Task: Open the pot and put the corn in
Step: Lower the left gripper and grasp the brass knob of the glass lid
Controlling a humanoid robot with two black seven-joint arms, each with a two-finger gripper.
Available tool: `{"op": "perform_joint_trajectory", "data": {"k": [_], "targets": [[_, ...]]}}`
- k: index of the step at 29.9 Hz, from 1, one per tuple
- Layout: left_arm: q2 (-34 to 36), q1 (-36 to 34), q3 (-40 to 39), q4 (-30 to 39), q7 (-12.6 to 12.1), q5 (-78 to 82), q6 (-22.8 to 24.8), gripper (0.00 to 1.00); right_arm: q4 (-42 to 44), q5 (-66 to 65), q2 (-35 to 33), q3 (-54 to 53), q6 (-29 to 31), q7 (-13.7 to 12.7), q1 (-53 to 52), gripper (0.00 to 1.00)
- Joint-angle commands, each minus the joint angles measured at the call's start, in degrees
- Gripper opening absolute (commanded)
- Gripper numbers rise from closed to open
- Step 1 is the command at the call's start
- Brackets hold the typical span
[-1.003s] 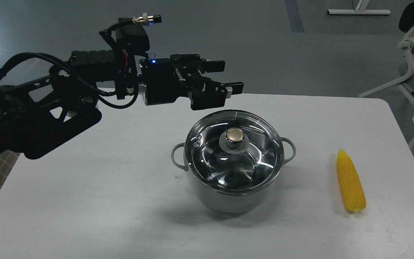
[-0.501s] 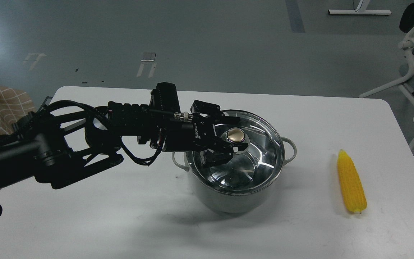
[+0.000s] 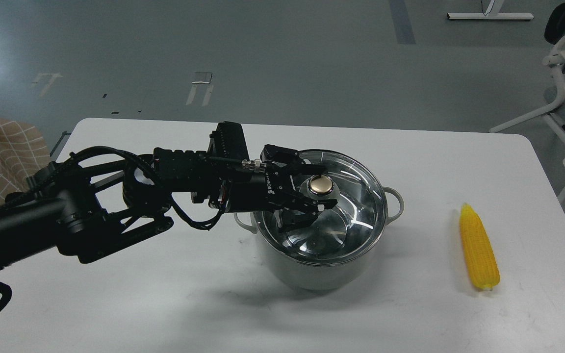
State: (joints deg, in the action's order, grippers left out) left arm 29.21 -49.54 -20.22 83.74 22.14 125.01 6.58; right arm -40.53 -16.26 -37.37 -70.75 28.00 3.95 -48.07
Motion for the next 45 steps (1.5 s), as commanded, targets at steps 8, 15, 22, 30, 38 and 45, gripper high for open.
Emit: {"op": "perform_joint_trajectory", "data": {"k": [8,15,22,30,38,45], "targets": [[-0.8,0.5,-0.5,-2.0,-0.1,0.0,-0.2,0.67,0.0,0.0,0.0,0.0,0.0,0.0,0.2,1.00],[-2.1,0.5,0.1,-3.3,0.0,0.0,-1.1,0.67,0.0,0.0,0.0,0.0,0.0,0.0,0.4,1.00],[-2.1,1.6,0.2,-3.4,0.0,0.0,-1.7,0.61,0.0,0.0,0.0,0.0,0.0,0.0,0.6,1.00],[-2.2,2.5,0.1,-3.4,0.1,0.0,-1.8,0.45,0.0,0.0,0.1,0.0,0.0,0.0,0.6,1.00],[-2.2,2.3,-0.3,-3.3,0.3,0.0,-1.8,0.32,0.1,0.0,0.2,0.0,0.0,0.0,0.8,1.00],[-1.2,0.9,-2.8,-0.8,0.2,-0.7,-1.6,0.31,0.1,0.0,0.2,0.0,0.0,0.0,0.8,1.00]]}}
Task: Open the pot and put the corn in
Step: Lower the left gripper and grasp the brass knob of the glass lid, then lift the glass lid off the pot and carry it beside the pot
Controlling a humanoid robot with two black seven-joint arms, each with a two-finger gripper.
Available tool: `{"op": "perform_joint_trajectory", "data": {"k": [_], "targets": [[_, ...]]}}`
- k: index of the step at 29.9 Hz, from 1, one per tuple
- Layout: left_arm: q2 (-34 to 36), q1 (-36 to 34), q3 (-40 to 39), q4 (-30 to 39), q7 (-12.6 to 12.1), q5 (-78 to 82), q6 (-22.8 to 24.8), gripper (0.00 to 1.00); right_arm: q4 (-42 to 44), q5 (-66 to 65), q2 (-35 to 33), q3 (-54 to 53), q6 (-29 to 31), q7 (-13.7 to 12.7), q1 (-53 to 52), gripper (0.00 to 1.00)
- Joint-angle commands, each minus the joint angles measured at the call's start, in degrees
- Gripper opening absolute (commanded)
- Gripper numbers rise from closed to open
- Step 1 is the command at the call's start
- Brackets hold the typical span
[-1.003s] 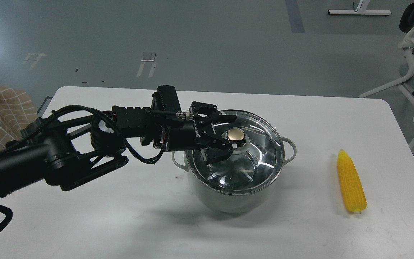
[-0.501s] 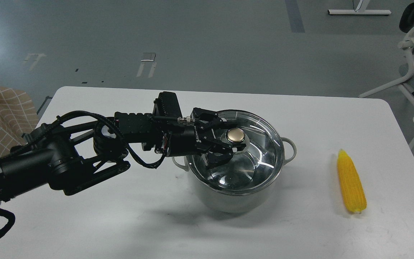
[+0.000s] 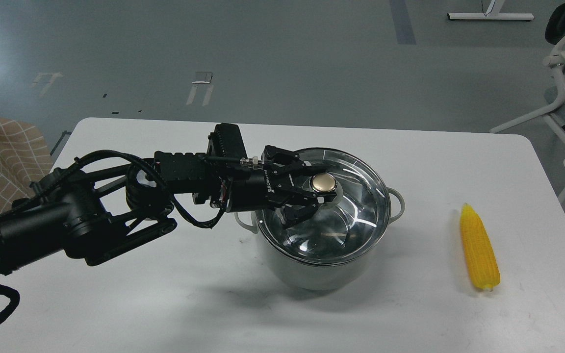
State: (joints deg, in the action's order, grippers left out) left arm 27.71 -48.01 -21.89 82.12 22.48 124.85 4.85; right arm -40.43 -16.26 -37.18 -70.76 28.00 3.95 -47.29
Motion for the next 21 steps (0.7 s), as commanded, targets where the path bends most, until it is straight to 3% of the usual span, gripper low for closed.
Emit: {"op": "perform_joint_trajectory", "data": {"k": [1,8,16,21], "targets": [[0.9,-1.4,-1.7,1.2,-0.2,-1.3,0.3,0.31,0.1,0.0,0.0,0.1,0.0,0.0,0.0,1.00],[8.6,-3.1,-3.0,4.5,0.1,-2.3,0.3,0.31,0.0,0.0,0.0,0.0,0.0,0.0,0.0,1.00],[27.7,-2.1,-3.9,5.4,0.7,-14.4,-3.5,0.31,0.0,-0.1,-0.3,-0.2,0.0,0.0,0.8,1.00],[35.4,1.7,-3.1,4.5,0.7,-15.5,-5.2,0.31,-0.4,-0.1,-0.2,-0.2,0.0,0.0,0.9,1.00]]}}
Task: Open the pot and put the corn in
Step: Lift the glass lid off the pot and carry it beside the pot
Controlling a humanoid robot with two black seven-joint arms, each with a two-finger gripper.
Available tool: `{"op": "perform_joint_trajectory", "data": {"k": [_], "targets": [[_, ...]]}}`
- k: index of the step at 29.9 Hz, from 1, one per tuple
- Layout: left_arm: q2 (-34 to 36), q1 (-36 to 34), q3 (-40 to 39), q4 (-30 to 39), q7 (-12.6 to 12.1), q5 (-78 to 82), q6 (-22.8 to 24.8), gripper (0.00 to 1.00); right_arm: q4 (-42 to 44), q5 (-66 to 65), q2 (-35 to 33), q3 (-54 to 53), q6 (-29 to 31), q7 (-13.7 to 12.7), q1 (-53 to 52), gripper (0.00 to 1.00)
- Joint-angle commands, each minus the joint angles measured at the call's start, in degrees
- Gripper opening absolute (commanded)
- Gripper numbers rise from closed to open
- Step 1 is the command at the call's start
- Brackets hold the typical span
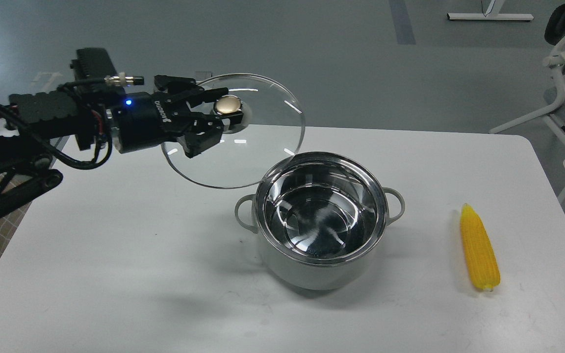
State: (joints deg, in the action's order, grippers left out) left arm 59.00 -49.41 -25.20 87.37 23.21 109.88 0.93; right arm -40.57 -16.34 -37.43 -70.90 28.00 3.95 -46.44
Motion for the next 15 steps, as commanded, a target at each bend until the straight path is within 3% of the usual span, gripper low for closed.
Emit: {"op": "perform_joint_trajectory", "data": {"k": [1,7,15], "targets": [[5.3,5.9,0.2,-1.3,0.0,-0.5,-3.1,0.31,-0.6,0.0,0.1,0.0,0.0,0.0,0.0,1.00],[7.2,15.7,0.2,-5.4,-0.5,-0.7,-8.7,0.31,-1.1,-0.1,0.0,0.1,0.0,0.0,0.0,1.00],[3.1,23.2,0.3,-20.6,1.0,-1.1,-13.8,0.31,-1.0,-0.1,-0.5,0.1,0.0,0.0,0.4,1.00]]}}
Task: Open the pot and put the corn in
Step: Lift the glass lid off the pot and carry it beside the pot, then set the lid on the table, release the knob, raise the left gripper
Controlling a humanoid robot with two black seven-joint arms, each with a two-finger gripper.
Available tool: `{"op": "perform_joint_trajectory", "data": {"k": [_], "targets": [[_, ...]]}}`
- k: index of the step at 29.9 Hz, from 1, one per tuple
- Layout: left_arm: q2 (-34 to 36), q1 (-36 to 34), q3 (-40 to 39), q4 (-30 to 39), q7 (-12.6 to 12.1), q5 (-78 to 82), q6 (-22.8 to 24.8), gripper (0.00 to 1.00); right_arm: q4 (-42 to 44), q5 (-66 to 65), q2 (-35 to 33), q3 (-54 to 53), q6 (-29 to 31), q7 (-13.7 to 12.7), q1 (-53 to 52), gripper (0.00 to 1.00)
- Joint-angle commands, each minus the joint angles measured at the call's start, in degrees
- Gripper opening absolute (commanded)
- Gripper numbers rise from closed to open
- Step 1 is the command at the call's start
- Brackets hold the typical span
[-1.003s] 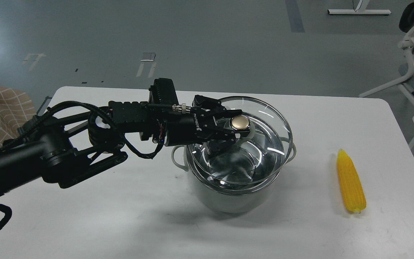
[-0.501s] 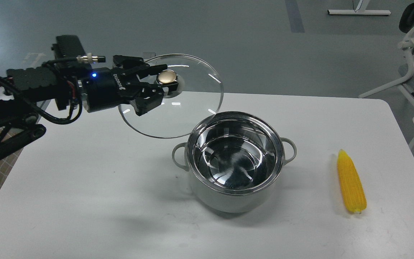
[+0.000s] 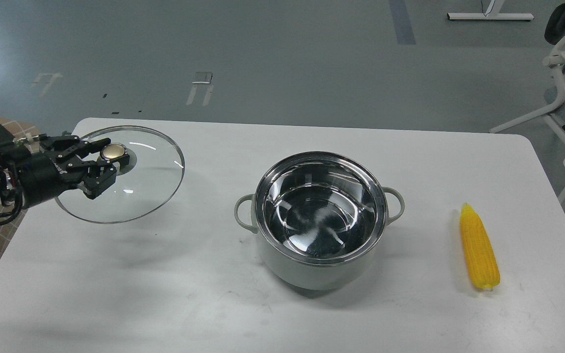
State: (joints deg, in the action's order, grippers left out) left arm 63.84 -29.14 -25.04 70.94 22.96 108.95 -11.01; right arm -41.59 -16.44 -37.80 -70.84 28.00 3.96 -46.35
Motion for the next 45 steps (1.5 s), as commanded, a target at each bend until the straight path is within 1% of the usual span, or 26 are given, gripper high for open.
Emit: {"op": "perform_joint_trajectory", "data": {"k": [1,2,5,8,12,16,20,27,29,30,35,41,44,45], "targets": [[-2.1,3.7,0.2,-4.6,1.4,-0.2,-3.0,0.31,0.0,0.0,-0.2,-0.1,0.0,0.0,0.4,1.00],[-3.2,5.4,0.1,-5.7,1.5,-0.2,-5.1,0.31,0.0,0.0,-0.2,0.0,0.0,0.0,0.5,1.00],[-6.3,7.2,0.1,-8.1,1.3,-0.2,-7.4,0.31,0.0,0.0,-0.2,-0.1,0.0,0.0,0.6,1.00],[-9.1,7.5,0.2,-10.4,1.4,-0.3,-8.0,0.31,0.1,0.0,-0.2,0.0,0.0,0.0,0.7,1.00],[-10.7,7.9,0.1,-12.3,1.3,-1.8,-8.4,0.32,0.1,0.0,-0.2,-0.1,0.0,0.0,0.7,1.00],[-11.8,8.0,0.3,-14.3,1.6,-5.4,-8.3,0.36,0.0,0.0,-0.2,-0.1,0.0,0.0,1.0,1.00],[-11.8,9.1,0.3,-14.4,1.6,-5.5,-8.3,0.40,0.0,0.0,-0.2,-0.1,0.0,0.0,1.6,1.00],[-11.8,9.4,0.3,-14.4,1.6,-5.5,-8.4,0.41,-0.1,0.0,-0.3,-0.1,0.0,0.0,2.4,1.00],[-11.8,9.4,0.2,-14.4,1.6,-5.5,-8.4,0.63,-0.1,0.1,-0.4,-0.1,0.0,0.0,2.4,1.00],[-11.8,9.4,0.1,-14.4,1.7,-5.5,-8.4,0.76,-0.1,0.1,-0.6,-0.1,0.0,0.0,2.5,1.00],[-11.8,9.3,0.1,-14.3,1.7,-5.5,-8.4,0.78,-0.2,0.1,-1.2,-0.1,0.0,0.0,3.1,1.00],[-11.8,8.9,0.0,-13.7,1.8,-5.4,-8.5,0.79,-2.2,0.0,-2.5,-0.1,0.0,0.0,4.2,1.00],[-11.6,8.1,-0.8,-13.5,1.8,-5.6,-8.5,0.79,-3.6,-1.1,-4.6,0.7,0.0,-0.1,5.2,1.00],[-11.5,7.5,-1.3,-13.5,1.8,-6.1,-8.6,0.80,-4.7,-2.2,-6.2,1.6,0.0,-0.2,6.2,1.00]]}}
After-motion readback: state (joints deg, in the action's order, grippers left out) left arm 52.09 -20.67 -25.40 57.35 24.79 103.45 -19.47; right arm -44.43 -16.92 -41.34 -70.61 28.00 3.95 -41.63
